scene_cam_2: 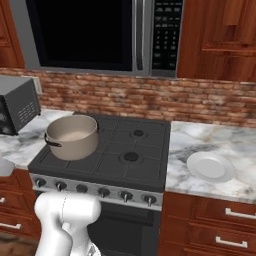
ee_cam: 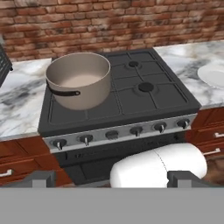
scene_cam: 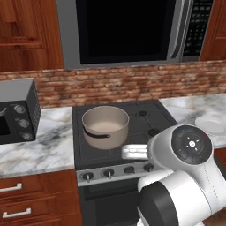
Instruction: Retrieve the frozen meat and place it in the pot on a burner. Then turn the burner on.
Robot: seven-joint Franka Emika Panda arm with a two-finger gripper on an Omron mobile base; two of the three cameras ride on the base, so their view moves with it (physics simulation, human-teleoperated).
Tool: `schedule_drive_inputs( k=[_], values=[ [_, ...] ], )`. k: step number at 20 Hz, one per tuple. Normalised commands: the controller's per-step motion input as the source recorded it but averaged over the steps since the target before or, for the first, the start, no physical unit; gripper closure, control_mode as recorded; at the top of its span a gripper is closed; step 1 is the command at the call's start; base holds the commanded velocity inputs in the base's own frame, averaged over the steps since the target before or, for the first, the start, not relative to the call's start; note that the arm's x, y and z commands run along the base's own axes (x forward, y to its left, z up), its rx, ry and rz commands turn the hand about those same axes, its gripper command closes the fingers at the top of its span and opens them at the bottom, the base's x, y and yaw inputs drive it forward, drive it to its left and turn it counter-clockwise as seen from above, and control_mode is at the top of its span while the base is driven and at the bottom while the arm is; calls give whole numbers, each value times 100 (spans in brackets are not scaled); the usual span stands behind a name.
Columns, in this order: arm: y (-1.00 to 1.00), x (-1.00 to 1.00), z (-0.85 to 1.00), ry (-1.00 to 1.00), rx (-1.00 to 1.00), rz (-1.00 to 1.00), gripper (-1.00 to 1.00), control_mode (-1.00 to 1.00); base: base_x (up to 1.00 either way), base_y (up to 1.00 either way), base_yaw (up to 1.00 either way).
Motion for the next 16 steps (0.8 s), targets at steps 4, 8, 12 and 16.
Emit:
schedule_drive_inputs(
  k=[4, 8, 12, 16],
  values=[
    [0, 0, 0, 0, 0, 0, -100, 100, -47, -26, 0],
    [0, 0, 0, 0, 0, 0, -100, 100, -43, -36, 0],
    [0, 0, 0, 0, 0, 0, -100, 100, -18, -47, 0],
    [0, 0, 0, 0, 0, 0, -100, 100, 3, -46, 2]
  ],
)
